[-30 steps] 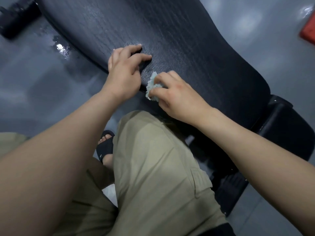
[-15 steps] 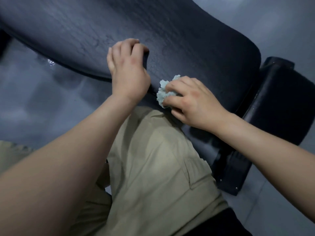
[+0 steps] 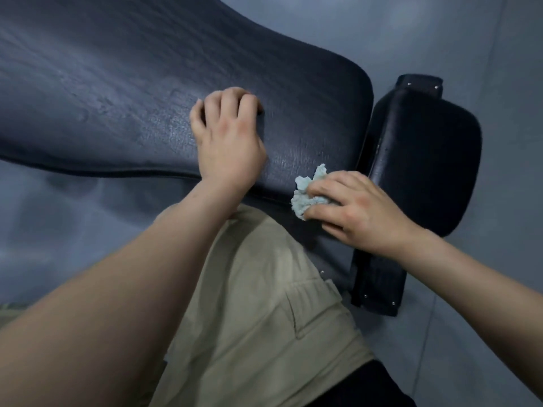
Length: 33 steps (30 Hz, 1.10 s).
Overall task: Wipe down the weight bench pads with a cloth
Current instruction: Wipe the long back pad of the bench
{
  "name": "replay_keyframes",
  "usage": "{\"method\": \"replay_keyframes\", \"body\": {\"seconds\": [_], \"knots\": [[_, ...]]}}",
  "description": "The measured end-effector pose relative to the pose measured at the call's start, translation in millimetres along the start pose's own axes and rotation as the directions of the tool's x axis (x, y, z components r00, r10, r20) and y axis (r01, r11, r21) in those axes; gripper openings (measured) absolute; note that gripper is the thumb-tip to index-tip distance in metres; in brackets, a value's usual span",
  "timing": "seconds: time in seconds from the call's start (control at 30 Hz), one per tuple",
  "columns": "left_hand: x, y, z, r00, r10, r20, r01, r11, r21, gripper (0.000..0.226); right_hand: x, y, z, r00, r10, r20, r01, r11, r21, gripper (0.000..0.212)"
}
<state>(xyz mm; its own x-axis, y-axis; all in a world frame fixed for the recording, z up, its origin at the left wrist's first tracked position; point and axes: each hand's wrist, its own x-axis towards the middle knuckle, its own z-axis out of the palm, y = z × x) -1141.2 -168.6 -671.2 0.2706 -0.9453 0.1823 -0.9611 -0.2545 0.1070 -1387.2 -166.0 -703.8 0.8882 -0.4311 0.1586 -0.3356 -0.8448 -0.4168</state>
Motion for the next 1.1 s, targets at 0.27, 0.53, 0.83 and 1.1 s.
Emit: {"method": "replay_keyframes", "body": {"seconds": [0.27, 0.53, 0.83, 1.1], "knots": [[0.2, 3.8, 1.9, 1.0, -0.009, 0.0, 0.009, 0.997, 0.082, 0.039, -1.6, 12.9, -6.6, 0.995, 0.058, -0.086, -0.054, 0.997, 0.057, 0.016], [-0.1, 3.9, 3.0, 1.0, -0.005, -0.011, 0.006, 0.996, 0.091, 0.035, 79.9, 57.9, -19.5, 0.922, 0.26, -0.286, -0.263, 0.964, 0.027, 0.02], [-0.6, 1.6, 6.9, 1.0, 0.004, -0.025, -0.001, 0.994, 0.107, 0.034, 36.8, -16.0, -7.5, 0.992, 0.111, -0.066, -0.099, 0.982, 0.158, 0.019], [-1.1, 0.0, 5.2, 0.999, 0.012, -0.032, -0.01, 0.997, 0.074, 0.035, 110.2, 55.6, -21.2, 0.93, 0.302, -0.209, -0.303, 0.953, 0.029, 0.03]]}}
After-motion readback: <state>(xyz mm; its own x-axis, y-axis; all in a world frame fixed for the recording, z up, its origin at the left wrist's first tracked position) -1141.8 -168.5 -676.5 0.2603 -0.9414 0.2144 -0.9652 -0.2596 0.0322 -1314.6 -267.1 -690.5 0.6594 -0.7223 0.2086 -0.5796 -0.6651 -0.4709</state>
